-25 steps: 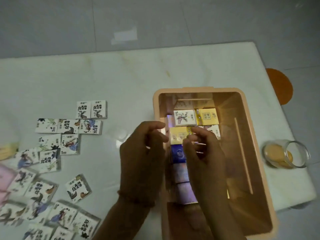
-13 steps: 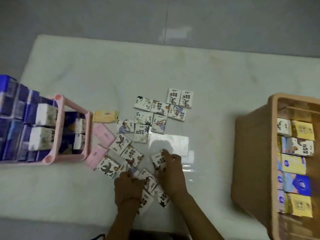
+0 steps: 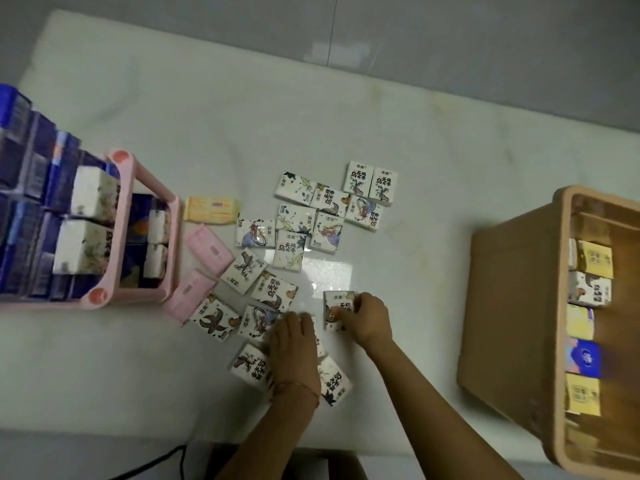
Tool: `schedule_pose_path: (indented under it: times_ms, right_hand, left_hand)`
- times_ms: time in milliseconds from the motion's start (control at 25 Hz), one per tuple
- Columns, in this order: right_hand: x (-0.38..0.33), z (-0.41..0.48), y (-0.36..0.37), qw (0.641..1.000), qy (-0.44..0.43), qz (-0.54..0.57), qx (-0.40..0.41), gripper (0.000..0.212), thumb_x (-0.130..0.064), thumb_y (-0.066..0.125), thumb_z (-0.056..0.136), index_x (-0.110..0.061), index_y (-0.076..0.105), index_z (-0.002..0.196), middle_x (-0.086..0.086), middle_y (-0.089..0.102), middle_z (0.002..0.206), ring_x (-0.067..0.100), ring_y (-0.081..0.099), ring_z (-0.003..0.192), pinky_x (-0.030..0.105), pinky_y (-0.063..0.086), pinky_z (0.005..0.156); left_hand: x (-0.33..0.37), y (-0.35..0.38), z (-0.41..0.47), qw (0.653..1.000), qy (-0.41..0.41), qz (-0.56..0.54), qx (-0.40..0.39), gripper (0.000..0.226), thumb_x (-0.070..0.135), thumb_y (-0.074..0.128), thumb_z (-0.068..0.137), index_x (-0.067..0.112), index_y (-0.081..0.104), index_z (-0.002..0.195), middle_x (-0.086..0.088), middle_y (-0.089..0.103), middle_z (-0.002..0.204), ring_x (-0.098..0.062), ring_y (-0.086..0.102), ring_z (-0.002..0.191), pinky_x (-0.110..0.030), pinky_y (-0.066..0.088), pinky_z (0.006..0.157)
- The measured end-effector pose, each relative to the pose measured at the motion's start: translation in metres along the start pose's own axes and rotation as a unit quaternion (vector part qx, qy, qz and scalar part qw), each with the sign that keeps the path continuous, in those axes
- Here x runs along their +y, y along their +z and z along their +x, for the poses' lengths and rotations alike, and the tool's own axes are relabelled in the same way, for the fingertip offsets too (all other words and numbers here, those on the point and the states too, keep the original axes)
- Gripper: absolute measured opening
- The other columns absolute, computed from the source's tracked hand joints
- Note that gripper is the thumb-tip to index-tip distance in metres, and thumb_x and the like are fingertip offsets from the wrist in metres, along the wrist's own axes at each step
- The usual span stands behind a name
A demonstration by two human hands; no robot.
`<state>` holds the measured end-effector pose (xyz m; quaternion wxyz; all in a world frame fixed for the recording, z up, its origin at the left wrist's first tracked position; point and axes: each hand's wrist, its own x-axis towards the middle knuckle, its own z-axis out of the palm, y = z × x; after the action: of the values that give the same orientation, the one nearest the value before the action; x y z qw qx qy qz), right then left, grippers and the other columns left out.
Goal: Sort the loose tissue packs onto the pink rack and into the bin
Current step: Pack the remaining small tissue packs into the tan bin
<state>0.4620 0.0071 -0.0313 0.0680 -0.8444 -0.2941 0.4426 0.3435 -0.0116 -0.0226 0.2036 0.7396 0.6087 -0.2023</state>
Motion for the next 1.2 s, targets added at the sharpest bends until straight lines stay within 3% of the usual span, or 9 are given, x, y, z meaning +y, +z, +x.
schedule_pose_path:
  times_ms: [120,320,400,520,640,720,880,1080,1200]
  right_hand:
    - [-0.006,-0.010,-0.037,0.994,-0.004,0.108,0.026,0.037,-0.024,0.065,0.085,-0.011,0.042,0.058,0.004,0.052,0.061,0.020,0.057,0.067,0.026,0.042,0.061]
    - [-0.008,-0.082,-0.136,0.914,-0.143,0.236,0.296,0.018,-0.025,0.063,0.086,-0.009,0.056,0.081,0.003,0.054,0.073,-0.001,0.050,0.056,0.009,0.036,0.053]
    - [0.023,-0.094,-0.179,0.857,-0.093,0.294,0.413,0.017,-0.029,0.061,0.088,-0.013,0.055,0.087,0.001,0.053,0.074,0.000,0.047,0.056,0.011,0.037,0.056]
    - [0.087,-0.085,-0.224,0.796,0.067,0.451,0.397,0.025,-0.030,0.060,0.090,-0.014,0.052,0.072,-0.002,0.055,0.054,0.006,0.049,0.045,0.026,0.041,0.055]
    - [0.140,-0.056,-0.241,0.746,0.160,0.593,0.258,0.035,-0.023,0.052,0.094,0.009,0.059,0.106,0.023,0.060,0.077,0.027,0.060,0.063,0.037,0.049,0.062]
    - [0.163,-0.035,-0.248,0.718,0.189,0.641,0.196,0.042,-0.023,0.048,0.096,0.012,0.054,0.118,0.036,0.058,0.087,0.043,0.061,0.080,0.043,0.052,0.075]
    - [0.188,0.000,-0.250,0.642,0.243,0.708,0.165,0.032,-0.016,0.049,0.096,-0.007,0.045,0.067,0.001,0.044,0.030,0.005,0.041,0.023,0.012,0.035,0.028]
    - [0.203,0.025,-0.236,0.716,0.245,0.625,0.190,0.031,-0.019,0.054,0.094,-0.009,0.046,0.065,0.004,0.053,0.057,0.011,0.053,0.044,0.018,0.045,0.042]
    - [0.210,0.032,-0.226,0.674,0.244,0.664,0.212,0.013,-0.014,0.056,0.091,-0.012,0.050,0.080,0.010,0.054,0.074,0.020,0.055,0.062,0.026,0.047,0.059]
  left_hand:
    - [0.004,-0.015,-0.001,0.997,0.017,-0.076,0.014,0.075,0.038,0.063,0.081,0.013,0.025,0.140,-0.008,0.033,0.140,-0.024,0.029,0.132,-0.034,0.019,0.113]
    - [0.055,-0.096,-0.009,0.886,-0.059,-0.446,0.115,0.069,0.044,0.078,0.061,0.017,0.044,0.114,-0.004,0.057,0.109,-0.021,0.059,0.099,-0.034,0.056,0.078]
    - [0.086,-0.136,-0.019,0.833,-0.034,-0.539,0.123,0.065,0.036,0.082,0.059,0.023,0.038,0.104,0.000,0.058,0.098,-0.018,0.063,0.087,-0.029,0.059,0.066]
    - [0.151,-0.178,-0.045,0.807,0.109,-0.579,0.044,0.064,0.028,0.084,0.062,0.027,0.038,0.106,0.012,0.058,0.091,-0.007,0.064,0.081,-0.012,0.055,0.060]
    - [0.237,-0.168,-0.067,0.811,0.193,-0.549,-0.054,0.067,0.033,0.084,0.061,0.024,0.042,0.112,0.011,0.061,0.102,-0.003,0.063,0.091,-0.009,0.052,0.070]
    - [0.292,-0.141,-0.061,0.841,0.163,-0.509,-0.085,0.075,0.039,0.078,0.062,0.018,0.039,0.123,0.001,0.056,0.120,-0.013,0.057,0.109,-0.028,0.050,0.091]
    - [0.346,-0.086,-0.013,0.929,0.001,-0.362,-0.078,0.077,0.035,0.070,0.078,0.003,0.027,0.133,-0.018,0.040,0.135,-0.033,0.039,0.126,-0.041,0.036,0.105]
    - [0.373,-0.067,0.007,0.956,-0.019,-0.293,-0.017,0.074,0.033,0.064,0.085,0.000,0.024,0.138,-0.020,0.034,0.139,-0.034,0.035,0.129,-0.037,0.031,0.103]
    - [0.376,-0.066,0.009,0.953,-0.009,-0.304,0.008,0.049,0.027,0.048,0.096,-0.001,0.033,0.134,-0.022,0.037,0.137,-0.034,0.037,0.127,-0.029,0.025,0.098]
